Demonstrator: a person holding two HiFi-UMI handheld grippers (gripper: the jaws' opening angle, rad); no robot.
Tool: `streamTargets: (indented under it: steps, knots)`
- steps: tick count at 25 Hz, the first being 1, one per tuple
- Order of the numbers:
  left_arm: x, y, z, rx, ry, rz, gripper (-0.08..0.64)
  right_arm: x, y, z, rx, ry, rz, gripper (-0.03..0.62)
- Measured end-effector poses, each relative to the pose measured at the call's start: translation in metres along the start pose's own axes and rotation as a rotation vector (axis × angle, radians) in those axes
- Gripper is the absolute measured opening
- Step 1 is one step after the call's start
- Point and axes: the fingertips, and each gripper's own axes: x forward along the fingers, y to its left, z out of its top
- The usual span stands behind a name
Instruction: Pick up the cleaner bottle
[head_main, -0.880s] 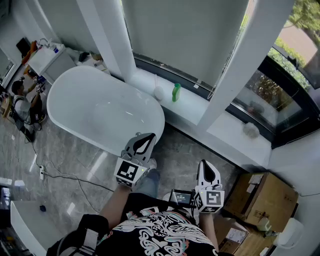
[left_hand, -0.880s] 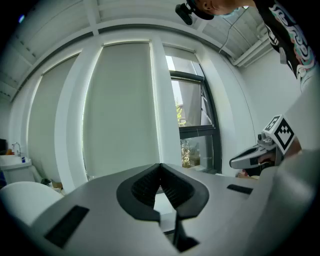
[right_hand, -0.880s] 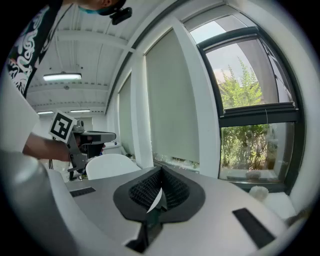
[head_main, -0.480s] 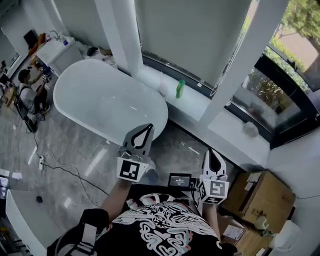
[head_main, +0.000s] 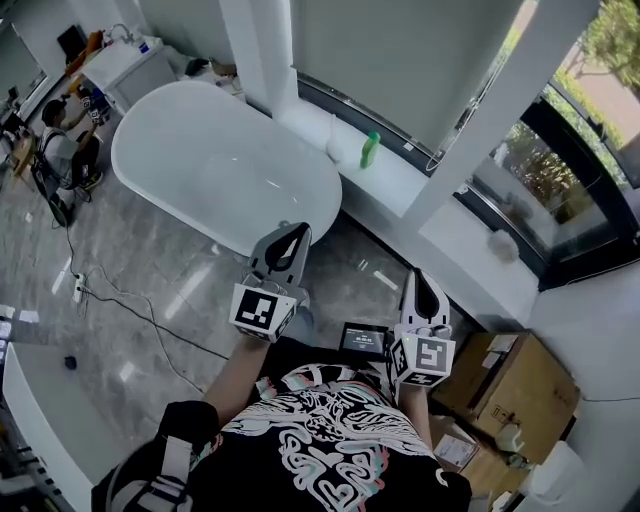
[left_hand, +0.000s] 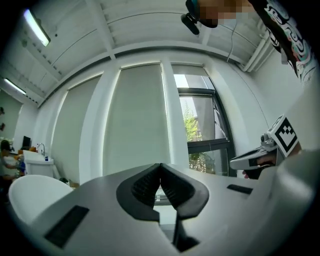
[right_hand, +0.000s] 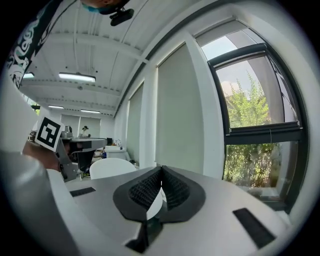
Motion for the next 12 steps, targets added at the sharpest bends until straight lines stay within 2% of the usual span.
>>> streamTargets:
  steps: [4, 7, 12]
  knots:
    - [0.017, -0.002, 0.001, 0.006, 0.000, -0.019, 0.017, 0.002, -0.015, 0.004, 0.018, -0.004, -0.063, 0.026]
    - [0.033, 0.011, 0.000, -0.009, 0.014, -0.026, 0.017, 0.018, -0.017, 0.013, 0.014, -0.005, -0.075, 0.026]
    - [0.072, 0.035, -0.020, -0.036, 0.051, -0.020, 0.017, 0.049, -0.030, 0.023, -0.023, -0.041, -0.129, 0.028]
